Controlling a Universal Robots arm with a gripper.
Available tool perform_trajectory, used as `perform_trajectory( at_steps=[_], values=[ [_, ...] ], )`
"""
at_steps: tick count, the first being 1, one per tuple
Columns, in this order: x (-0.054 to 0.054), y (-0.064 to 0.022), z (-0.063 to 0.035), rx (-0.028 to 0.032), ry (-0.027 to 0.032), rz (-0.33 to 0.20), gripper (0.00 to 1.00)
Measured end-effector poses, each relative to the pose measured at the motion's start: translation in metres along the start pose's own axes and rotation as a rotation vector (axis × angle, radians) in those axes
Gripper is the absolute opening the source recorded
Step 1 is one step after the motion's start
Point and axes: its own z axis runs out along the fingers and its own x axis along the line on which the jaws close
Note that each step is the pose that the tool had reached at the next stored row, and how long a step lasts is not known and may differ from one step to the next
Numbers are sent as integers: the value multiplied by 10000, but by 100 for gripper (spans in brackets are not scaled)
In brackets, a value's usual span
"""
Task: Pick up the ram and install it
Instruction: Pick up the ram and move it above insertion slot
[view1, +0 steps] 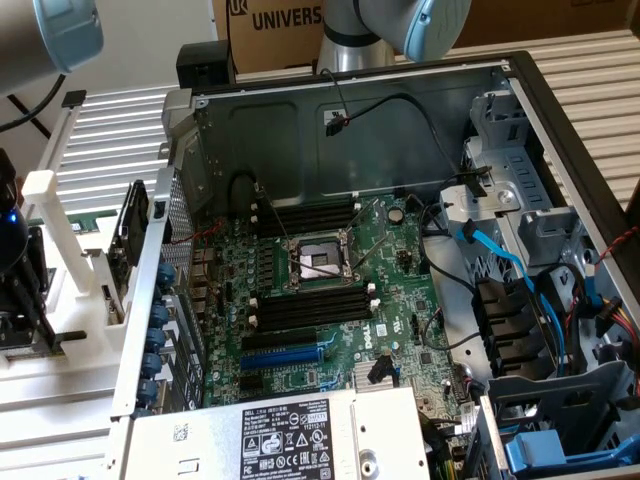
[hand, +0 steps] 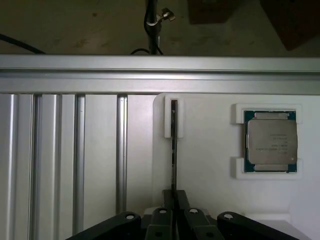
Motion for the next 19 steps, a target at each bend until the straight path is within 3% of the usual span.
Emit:
perform_trajectory(
  at_steps=[19],
  values=[
    [0, 0, 0, 0, 0, 0, 14]
  ],
)
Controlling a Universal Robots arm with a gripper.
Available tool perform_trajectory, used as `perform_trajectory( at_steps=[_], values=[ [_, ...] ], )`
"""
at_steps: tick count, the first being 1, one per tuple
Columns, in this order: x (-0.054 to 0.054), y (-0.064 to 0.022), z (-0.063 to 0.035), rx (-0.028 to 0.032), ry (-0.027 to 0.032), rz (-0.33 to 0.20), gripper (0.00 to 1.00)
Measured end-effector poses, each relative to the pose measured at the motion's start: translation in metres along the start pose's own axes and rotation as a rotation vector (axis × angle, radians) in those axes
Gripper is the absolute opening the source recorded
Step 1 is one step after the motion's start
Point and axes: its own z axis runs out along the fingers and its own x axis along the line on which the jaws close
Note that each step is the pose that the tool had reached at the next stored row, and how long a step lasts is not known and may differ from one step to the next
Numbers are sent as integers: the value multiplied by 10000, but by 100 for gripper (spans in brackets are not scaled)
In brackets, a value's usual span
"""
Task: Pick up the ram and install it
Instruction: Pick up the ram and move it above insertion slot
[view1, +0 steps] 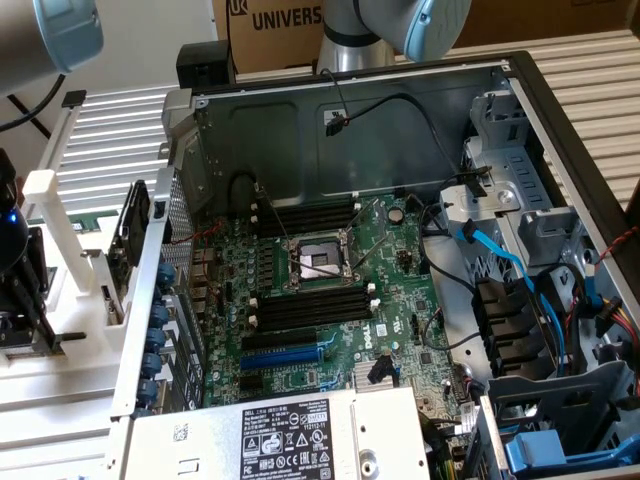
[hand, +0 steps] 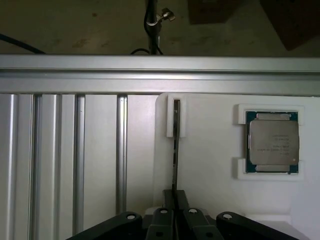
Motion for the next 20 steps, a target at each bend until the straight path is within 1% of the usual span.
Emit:
perform_trajectory(
  at_steps=[6, 8, 13, 14, 20],
  values=[
    [1, 0, -1, 0, -2, 1, 14],
    [2, 1, -17, 1, -2, 1, 14],
    [5, 9, -144, 37, -3, 4, 14],
    [5, 11, -194, 55, -4, 12, 14],
    [4, 20, -336, 119, -8, 40, 14]
  ],
)
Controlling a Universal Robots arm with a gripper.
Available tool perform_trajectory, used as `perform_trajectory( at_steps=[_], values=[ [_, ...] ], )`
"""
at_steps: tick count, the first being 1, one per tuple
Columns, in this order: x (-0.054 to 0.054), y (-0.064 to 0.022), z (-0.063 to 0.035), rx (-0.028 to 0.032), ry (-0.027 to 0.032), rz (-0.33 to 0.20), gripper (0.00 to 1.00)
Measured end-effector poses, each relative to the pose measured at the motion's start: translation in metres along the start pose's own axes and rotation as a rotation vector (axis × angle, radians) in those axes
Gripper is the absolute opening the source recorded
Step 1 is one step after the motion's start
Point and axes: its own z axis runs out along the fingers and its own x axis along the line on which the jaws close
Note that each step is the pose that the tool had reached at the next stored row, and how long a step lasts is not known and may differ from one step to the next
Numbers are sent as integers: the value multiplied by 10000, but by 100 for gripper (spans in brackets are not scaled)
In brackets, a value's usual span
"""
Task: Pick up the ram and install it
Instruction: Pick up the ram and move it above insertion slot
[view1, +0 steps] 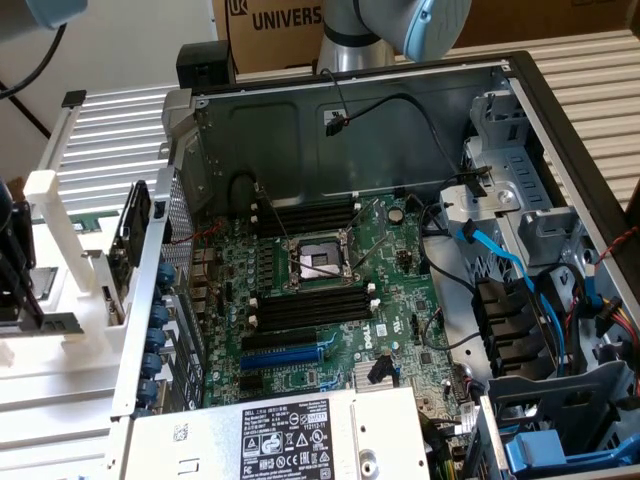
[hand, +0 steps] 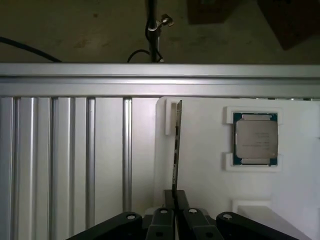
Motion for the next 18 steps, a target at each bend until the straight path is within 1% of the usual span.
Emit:
perform_trajectory(
  at_steps=[4, 10, 11, 18],
  values=[
    [0, 5, -100, 34, -2, 8, 14],
    [-2, 42, -308, 58, -3, 37, 13],
    [-3, 51, -413, 69, -5, 44, 13],
    [-5, 60, -647, 81, -6, 60, 13]
  ],
)
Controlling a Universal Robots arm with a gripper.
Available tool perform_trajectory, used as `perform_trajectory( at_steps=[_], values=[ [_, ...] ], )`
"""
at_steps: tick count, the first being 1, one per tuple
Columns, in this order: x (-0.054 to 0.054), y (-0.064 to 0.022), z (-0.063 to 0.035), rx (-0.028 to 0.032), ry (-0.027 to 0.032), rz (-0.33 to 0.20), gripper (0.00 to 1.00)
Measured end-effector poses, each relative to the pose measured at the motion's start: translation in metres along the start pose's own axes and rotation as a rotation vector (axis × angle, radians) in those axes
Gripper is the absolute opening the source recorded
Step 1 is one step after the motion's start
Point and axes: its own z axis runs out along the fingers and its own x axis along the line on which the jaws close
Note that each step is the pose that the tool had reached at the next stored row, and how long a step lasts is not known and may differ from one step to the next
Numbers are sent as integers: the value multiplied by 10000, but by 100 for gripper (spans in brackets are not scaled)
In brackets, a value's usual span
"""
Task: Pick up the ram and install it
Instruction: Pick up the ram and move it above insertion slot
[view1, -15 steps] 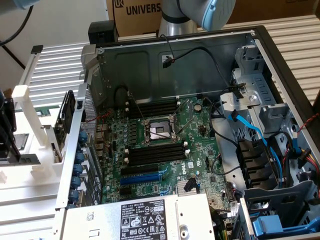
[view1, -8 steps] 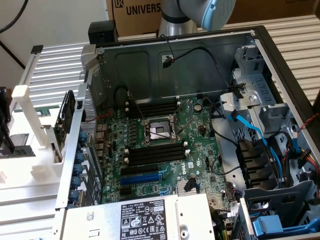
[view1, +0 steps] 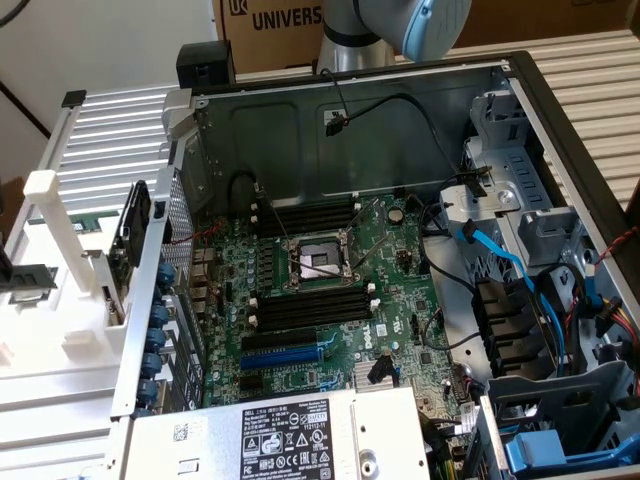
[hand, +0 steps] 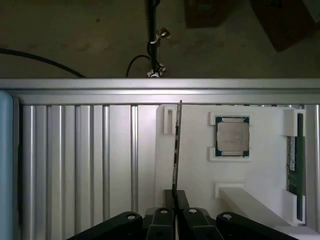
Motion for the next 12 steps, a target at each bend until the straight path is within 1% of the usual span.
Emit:
perform_trajectory(
  at_steps=[4, 5, 11, 12],
  values=[
    [-3, 6, -181, 3, 0, 1, 13],
    [-3, 6, -198, 3, -3, 1, 13],
    [-3, 8, -198, 4, -5, 1, 13],
    [-7, 9, -212, 3, -3, 2, 13]
  ],
)
